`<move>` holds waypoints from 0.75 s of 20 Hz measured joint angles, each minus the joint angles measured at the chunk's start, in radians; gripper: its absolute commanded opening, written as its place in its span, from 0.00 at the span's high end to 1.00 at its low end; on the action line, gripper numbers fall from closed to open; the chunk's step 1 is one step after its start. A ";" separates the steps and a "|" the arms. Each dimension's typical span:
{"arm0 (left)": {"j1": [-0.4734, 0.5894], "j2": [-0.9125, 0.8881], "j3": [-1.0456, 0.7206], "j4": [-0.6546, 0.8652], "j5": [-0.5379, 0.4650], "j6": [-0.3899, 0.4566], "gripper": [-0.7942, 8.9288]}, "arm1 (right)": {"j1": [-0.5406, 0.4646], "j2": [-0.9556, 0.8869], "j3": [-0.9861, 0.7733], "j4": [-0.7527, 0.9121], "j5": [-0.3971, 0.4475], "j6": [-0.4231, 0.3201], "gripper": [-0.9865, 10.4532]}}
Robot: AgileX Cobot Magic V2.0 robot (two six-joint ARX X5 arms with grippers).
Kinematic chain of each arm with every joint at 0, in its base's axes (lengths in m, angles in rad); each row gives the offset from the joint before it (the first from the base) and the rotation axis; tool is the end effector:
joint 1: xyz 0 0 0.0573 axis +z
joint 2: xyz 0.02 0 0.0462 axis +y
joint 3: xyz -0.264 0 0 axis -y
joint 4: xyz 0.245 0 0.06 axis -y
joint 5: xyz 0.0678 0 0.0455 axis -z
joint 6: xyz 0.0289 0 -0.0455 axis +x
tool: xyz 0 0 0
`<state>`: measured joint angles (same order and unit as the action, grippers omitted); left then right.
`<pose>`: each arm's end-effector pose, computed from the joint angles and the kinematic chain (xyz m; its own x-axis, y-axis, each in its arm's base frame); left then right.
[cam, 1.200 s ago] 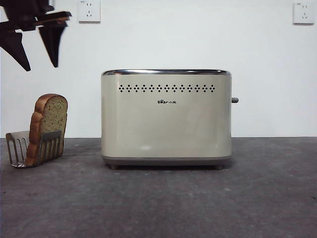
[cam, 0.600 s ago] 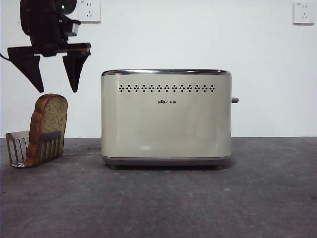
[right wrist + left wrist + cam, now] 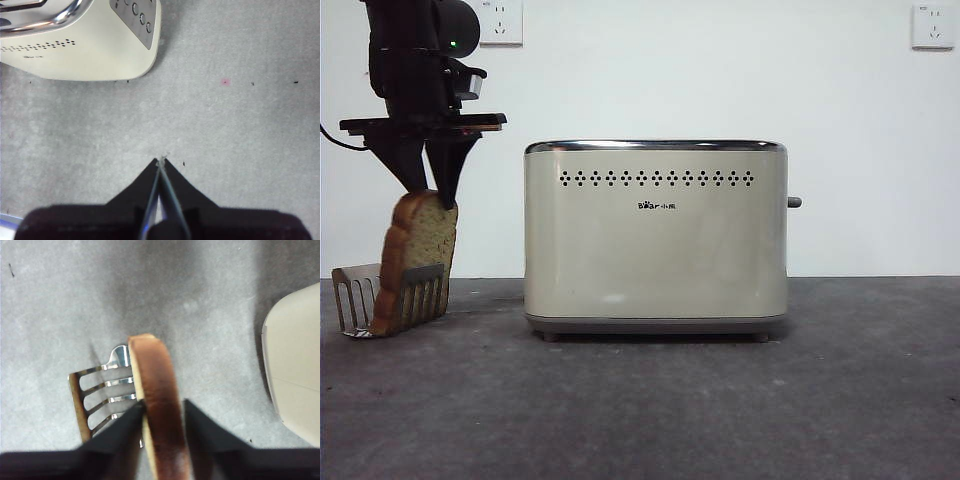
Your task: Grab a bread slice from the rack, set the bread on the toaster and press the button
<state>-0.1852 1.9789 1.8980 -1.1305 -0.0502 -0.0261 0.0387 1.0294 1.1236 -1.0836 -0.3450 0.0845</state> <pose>0.4011 -0.0737 0.2953 0.3545 -0.0154 -0.9349 0.1425 0.9891 0.0378 0.1739 0.0165 0.3331 0.5034 0.3579 -0.7865 -0.1507 0.9326 0.3280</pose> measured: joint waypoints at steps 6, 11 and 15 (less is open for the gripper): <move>0.009 0.002 0.000 0.002 -0.013 0.004 0.94 | 0.000 0.000 0.000 0.000 0.000 0.000 0.91; 0.024 0.002 0.000 0.002 -0.072 0.031 0.93 | 0.000 0.000 0.000 0.000 0.000 0.000 0.91; 0.031 0.002 0.014 -0.012 -0.075 0.034 0.93 | 0.000 0.000 0.000 0.003 0.006 0.000 0.91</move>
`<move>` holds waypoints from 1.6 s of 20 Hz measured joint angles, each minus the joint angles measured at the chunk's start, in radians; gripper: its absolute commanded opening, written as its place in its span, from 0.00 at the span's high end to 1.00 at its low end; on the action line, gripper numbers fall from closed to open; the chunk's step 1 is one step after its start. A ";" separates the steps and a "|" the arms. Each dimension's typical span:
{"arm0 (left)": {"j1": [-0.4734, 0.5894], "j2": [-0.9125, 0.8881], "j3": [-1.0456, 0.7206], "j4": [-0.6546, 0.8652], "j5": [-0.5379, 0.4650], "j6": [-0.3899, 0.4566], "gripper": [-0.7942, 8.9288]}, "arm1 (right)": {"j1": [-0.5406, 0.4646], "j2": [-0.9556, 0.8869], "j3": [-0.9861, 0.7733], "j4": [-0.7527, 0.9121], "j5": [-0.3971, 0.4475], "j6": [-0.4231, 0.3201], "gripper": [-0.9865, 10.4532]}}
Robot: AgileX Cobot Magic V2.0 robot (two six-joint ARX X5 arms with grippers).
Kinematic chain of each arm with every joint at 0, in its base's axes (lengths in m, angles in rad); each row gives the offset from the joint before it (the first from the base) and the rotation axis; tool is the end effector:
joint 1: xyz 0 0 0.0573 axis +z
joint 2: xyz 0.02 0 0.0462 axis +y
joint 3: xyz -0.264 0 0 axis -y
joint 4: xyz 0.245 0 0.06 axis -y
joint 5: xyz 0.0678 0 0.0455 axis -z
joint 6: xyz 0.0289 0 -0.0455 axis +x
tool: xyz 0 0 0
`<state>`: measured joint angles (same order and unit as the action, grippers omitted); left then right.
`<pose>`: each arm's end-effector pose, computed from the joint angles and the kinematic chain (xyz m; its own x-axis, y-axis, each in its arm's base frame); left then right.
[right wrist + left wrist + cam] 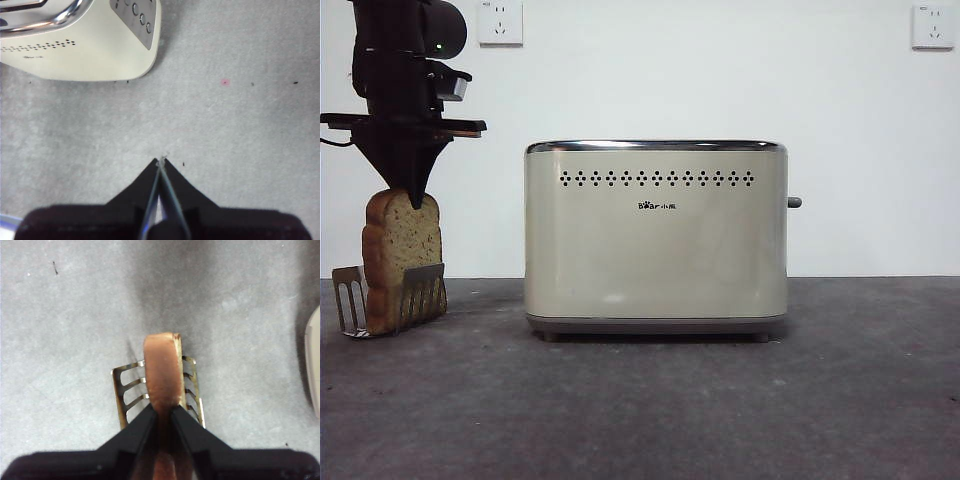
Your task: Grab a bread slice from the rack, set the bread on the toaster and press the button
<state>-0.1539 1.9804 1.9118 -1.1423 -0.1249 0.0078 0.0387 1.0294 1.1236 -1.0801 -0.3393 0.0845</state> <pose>0.4034 -0.0589 0.2984 0.3644 0.0695 -0.9286 0.1160 0.9861 0.1193 0.1742 0.0164 0.3333 0.5074 0.3527 -0.7862 -0.1490 0.9346 0.3231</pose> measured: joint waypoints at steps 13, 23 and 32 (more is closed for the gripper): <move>-0.001 0.004 0.410 -0.175 0.050 0.002 0.93 | 0.000 0.000 0.000 0.013 0.036 -0.003 0.91; -0.111 -0.123 0.534 -0.177 0.245 0.200 0.93 | 0.000 0.000 0.000 0.018 0.036 -0.003 0.91; -0.211 -0.235 0.538 -0.178 0.540 0.497 0.93 | 0.000 0.000 0.000 0.018 0.036 -0.003 0.91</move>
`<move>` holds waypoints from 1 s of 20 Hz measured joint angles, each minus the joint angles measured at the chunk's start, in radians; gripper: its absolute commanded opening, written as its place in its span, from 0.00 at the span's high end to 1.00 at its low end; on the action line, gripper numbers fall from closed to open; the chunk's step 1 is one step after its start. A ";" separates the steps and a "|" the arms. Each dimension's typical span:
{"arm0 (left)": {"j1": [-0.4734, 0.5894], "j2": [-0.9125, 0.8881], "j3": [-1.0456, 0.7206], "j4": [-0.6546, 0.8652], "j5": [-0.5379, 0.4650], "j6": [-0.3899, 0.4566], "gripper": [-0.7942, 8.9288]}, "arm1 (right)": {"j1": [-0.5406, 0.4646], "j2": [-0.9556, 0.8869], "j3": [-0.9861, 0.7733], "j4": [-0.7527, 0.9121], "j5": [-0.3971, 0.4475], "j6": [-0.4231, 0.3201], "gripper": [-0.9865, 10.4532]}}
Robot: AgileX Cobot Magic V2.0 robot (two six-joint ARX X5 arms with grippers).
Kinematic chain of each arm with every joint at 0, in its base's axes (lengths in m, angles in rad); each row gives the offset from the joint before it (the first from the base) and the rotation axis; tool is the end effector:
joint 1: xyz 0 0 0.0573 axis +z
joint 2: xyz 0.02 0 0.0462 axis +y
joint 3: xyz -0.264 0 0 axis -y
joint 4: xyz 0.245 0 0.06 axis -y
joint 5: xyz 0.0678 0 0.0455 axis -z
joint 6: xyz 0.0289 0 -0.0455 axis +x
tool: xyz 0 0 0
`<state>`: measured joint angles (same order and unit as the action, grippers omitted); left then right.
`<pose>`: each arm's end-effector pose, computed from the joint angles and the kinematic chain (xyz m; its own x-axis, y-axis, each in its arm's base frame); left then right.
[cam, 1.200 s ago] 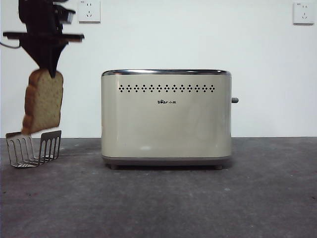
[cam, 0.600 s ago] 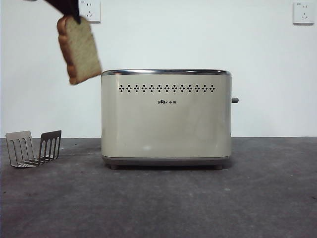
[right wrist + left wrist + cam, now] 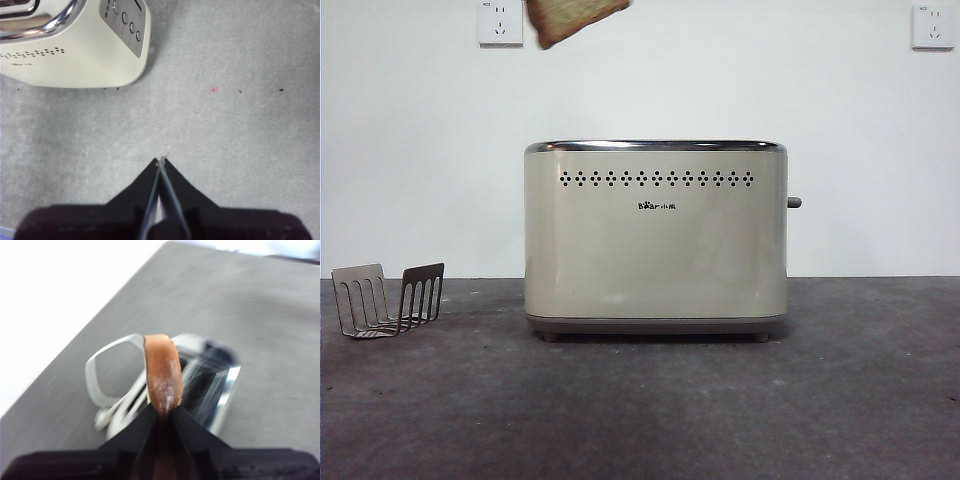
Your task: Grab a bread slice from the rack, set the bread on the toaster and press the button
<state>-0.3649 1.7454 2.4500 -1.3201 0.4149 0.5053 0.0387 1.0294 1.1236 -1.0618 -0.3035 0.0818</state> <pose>0.2673 -0.1146 0.5135 0.5542 -0.6432 -0.5284 0.8159 0.5456 0.1916 0.1759 0.0155 0.3340 0.5294 0.3196 -0.7859 -0.1384 0.9465 0.2916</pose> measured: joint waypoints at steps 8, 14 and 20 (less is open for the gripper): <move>-0.105 0.025 0.000 -0.001 0.029 0.195 0.93 | 0.000 0.000 0.000 0.000 0.000 0.000 0.91; -0.130 0.072 -0.001 -0.003 0.024 0.278 0.93 | 0.000 0.000 0.000 0.000 0.000 -0.007 0.91; -0.130 0.072 -0.100 -0.003 0.001 0.386 0.93 | 0.000 0.000 0.000 -0.005 0.000 -0.027 0.91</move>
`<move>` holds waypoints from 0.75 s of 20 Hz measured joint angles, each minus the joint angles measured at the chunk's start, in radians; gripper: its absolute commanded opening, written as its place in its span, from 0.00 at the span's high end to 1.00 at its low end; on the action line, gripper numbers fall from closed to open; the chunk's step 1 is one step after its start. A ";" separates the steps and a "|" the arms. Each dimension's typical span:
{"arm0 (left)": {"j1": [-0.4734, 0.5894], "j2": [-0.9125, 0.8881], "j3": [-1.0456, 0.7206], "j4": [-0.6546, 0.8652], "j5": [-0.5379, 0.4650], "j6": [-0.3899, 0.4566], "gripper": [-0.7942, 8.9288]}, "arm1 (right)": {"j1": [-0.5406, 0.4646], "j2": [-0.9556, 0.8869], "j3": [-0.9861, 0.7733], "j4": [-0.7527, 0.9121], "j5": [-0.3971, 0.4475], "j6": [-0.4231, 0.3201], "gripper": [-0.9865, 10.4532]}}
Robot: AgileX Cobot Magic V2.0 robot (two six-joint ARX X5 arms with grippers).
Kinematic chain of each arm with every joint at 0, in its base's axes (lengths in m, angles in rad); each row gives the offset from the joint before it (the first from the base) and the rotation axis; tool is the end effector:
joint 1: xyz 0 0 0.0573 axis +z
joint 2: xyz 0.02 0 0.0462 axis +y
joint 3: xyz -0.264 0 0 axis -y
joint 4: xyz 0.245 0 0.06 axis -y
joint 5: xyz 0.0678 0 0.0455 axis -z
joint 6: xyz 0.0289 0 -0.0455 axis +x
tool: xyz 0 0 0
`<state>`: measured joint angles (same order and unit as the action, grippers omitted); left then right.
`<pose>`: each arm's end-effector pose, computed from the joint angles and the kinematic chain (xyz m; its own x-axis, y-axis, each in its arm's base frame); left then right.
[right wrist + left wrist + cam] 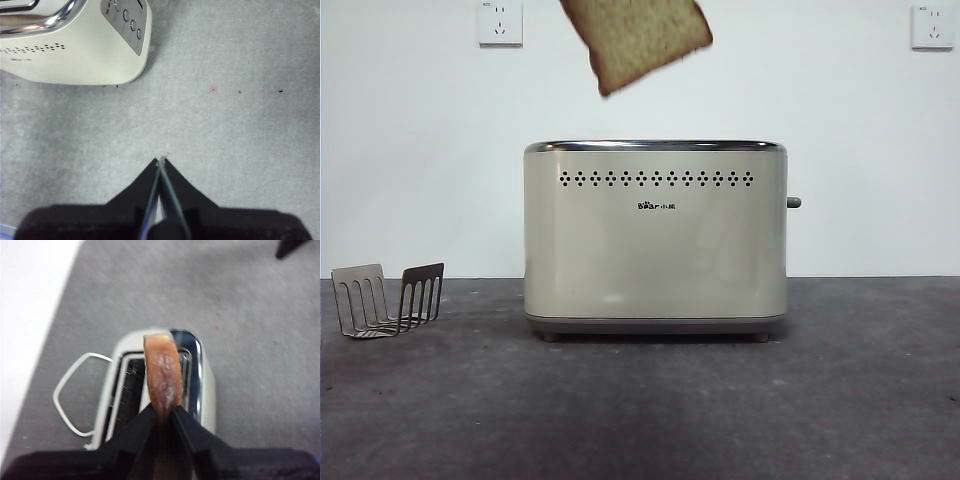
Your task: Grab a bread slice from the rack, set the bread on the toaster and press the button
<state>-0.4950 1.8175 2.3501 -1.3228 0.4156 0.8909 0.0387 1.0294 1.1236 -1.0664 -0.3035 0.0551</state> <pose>0.2861 -0.1677 0.4686 0.3747 -0.6611 -0.6500 0.9166 0.1588 0.3669 0.1755 0.0154 0.3337 0.5258 0.3194 -0.7884 -0.1594 0.9474 0.2776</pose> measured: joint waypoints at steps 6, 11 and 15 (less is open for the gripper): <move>0.000 0.002 -0.059 0.000 -0.024 0.079 0.93 | 0.000 0.000 0.000 -0.006 0.000 -0.003 0.91; 0.000 0.010 -0.060 0.000 -0.026 0.165 0.93 | 0.000 0.000 0.000 -0.007 0.000 -0.003 0.91; 0.000 0.041 -0.060 0.024 -0.027 0.201 0.93 | 0.000 0.000 0.000 -0.007 0.000 -0.003 0.91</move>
<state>-0.4950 1.8587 2.2906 -1.2987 0.3885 1.0920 0.0387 1.0294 1.1240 -1.0737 -0.3035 0.0517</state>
